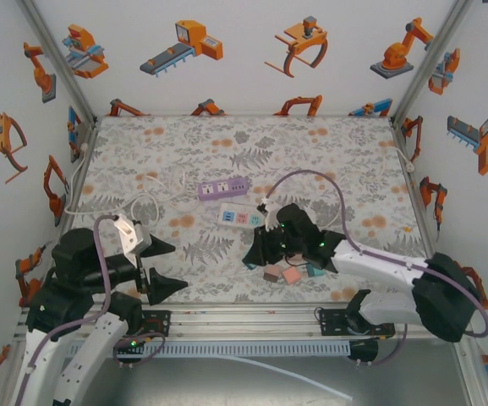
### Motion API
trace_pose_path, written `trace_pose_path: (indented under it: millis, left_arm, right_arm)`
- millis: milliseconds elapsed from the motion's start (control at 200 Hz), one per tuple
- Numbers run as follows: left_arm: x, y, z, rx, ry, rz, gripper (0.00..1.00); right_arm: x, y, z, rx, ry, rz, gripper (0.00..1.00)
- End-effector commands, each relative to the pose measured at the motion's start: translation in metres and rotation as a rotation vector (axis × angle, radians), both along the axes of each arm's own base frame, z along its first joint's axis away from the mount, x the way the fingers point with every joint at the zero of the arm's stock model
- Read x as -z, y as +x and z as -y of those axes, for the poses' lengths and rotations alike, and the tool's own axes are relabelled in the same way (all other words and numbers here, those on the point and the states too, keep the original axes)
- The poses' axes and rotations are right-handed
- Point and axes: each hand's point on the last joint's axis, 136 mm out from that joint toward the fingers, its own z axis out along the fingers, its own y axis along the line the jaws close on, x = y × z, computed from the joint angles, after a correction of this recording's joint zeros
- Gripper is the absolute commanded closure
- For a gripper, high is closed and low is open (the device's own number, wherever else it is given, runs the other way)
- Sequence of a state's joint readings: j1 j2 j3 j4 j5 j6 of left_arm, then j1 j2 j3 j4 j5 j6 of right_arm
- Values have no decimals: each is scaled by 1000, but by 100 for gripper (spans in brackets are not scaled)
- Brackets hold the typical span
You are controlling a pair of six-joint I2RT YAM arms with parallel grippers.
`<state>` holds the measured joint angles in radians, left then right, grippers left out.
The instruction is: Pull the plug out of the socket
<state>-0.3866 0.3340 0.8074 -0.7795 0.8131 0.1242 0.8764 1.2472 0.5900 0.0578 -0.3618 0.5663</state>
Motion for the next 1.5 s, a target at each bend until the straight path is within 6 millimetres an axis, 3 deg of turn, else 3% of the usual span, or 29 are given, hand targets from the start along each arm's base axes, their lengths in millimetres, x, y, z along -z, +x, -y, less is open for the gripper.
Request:
trace_pose_path:
  millis: [0,75,205,481,711,911,1151,1307,1392,1492]
  left_arm:
    - [13,-1,2,33,41,-33,3]
    - [17,7,3,15,60,-67,3]
    - [26,18,9,26,101,-125,3]
    - [64,13,27,148,308,-26,3]
    - [70,19,47,207,312,15,3]
    - [76,26,56,212,326,1,3]
    - [73,44,62,133,303,1,3]
    - [71,60,67,54,278,-22,3]
    - [71,81,69,-52,255,-41,3]
    - [70,111,64,-228,235,-70,3]
  right_arm:
    - [7,-1,-13,-69,-70,0,89]
    - [24,1,-14,-77,-146,-9,89]
    - [31,2,-22,-98,-162,-7,86]
    - [50,2,-29,-121,-172,-26,75]
    - [60,6,-22,-106,-209,4,61]
    - [57,8,-15,-83,-222,28,49]
    - [27,14,-8,-45,-197,112,47]
    - [-13,31,7,50,-183,258,46]
    - [-43,45,20,128,-172,378,46]
    - [-78,66,49,289,-188,549,44]
